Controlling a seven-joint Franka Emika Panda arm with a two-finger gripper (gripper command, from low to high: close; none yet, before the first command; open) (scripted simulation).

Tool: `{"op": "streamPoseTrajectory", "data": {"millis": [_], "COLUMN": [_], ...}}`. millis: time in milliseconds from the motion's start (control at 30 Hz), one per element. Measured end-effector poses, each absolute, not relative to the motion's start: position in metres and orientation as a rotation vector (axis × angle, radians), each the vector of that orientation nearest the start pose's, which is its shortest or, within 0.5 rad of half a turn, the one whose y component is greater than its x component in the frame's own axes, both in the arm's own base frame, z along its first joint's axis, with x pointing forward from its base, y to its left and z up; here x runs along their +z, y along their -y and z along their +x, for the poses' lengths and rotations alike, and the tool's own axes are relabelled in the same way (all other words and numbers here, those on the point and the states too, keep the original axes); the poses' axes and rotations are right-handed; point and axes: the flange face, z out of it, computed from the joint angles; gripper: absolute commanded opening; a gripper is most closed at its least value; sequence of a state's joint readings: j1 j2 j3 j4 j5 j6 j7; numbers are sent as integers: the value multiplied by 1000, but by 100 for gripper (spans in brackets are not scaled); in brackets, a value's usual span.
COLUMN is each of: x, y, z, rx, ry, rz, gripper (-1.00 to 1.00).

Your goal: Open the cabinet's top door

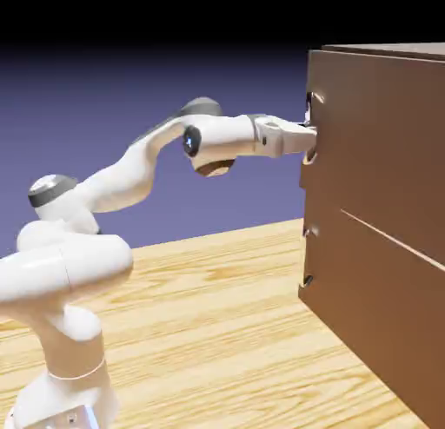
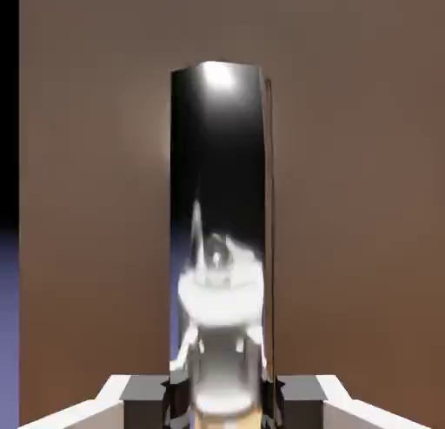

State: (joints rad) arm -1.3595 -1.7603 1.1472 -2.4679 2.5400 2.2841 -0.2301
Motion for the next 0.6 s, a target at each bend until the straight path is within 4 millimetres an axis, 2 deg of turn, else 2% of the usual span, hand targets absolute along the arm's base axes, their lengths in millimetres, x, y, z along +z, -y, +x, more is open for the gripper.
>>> {"op": "streamPoseTrajectory", "data": {"millis": [167, 367, 600], "x": [523, 523, 523], "y": [-79, -43, -3], "z": [390, 333, 286], "rx": [-1629, -1533, -1443], "ry": [-536, -403, -285], "rz": [-1766, -1763, -1755], "gripper": [-100, -100, -100]}}
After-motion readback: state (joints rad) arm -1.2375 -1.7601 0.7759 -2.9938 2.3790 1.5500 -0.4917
